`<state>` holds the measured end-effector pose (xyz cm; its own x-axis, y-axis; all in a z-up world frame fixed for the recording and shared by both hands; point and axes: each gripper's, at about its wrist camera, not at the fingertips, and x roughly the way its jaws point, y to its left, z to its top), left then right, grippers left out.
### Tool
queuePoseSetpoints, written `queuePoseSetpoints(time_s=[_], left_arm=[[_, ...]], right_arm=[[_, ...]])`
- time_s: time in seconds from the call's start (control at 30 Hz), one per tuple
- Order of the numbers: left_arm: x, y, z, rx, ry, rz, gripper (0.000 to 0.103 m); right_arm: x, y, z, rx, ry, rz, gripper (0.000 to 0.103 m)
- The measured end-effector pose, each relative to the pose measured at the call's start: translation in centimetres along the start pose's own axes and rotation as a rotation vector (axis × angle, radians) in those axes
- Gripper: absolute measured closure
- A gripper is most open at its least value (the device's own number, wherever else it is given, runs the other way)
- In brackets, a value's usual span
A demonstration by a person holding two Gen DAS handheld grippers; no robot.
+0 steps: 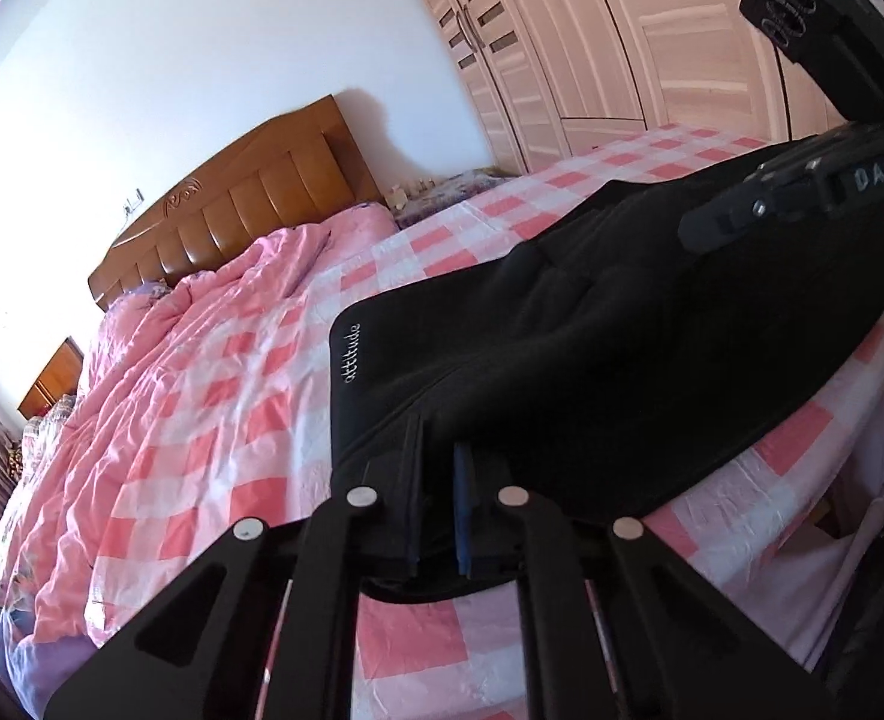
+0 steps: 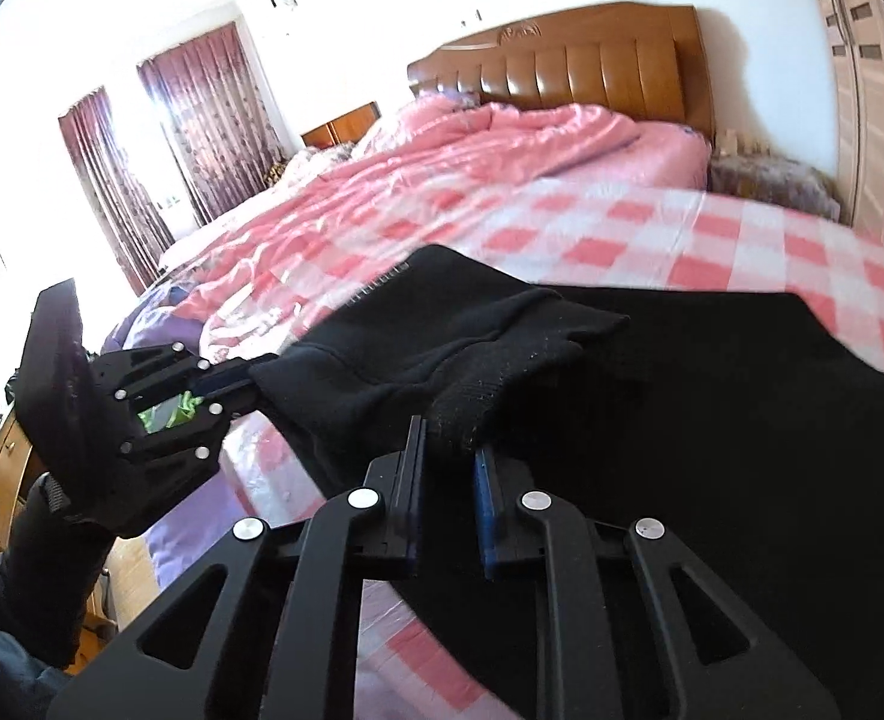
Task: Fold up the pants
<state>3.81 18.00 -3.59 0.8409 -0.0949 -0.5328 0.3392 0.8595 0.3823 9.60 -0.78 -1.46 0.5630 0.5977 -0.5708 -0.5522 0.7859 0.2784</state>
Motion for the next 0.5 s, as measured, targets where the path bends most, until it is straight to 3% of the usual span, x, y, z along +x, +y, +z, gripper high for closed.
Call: queuePoseSetpoints(time_s=[0.1,0.23,0.27,0.33,0.37,0.43,0.47,0.5], left_arm=[[0.0,-0.6,-0.5,0.008,0.017,-0.028,0.095],[1.8,-2.1,-1.5,0.052,0.078,-0.034,0.090],[2.1,-2.4,-1.7,0.059,0.092,-0.039,0.088],[2.4,-2.9,-1.9,0.082,0.105,-0.052,0.071],[2.4,-3.1,-2.1,0.094,0.107,-0.054,0.069],[2.3,-2.8,-2.3,0.090,0.112,-0.062,0.066],[2.1,-2.3,-2.2,0.071,0.109,-0.073,0.064],[1.6,-1.5,-2.2,0.033,0.096,-0.093,0.058]], right_arm=[[-0.6,0.2,-0.8,-0.021,0.012,-0.007,0.086],[2.7,-1.5,-3.4,0.050,0.121,-0.010,0.086],[3.2,-1.8,-3.8,0.067,0.138,-0.002,0.085],[3.4,-2.2,-4.1,0.098,0.141,0.022,0.084],[3.3,-2.1,-4.0,0.093,0.148,0.020,0.082],[2.9,-1.9,-3.8,0.086,0.153,0.016,0.072],[2.6,-2.0,-3.8,0.090,0.152,0.020,0.055],[2.1,-2.1,-3.9,0.097,0.148,0.024,0.019]])
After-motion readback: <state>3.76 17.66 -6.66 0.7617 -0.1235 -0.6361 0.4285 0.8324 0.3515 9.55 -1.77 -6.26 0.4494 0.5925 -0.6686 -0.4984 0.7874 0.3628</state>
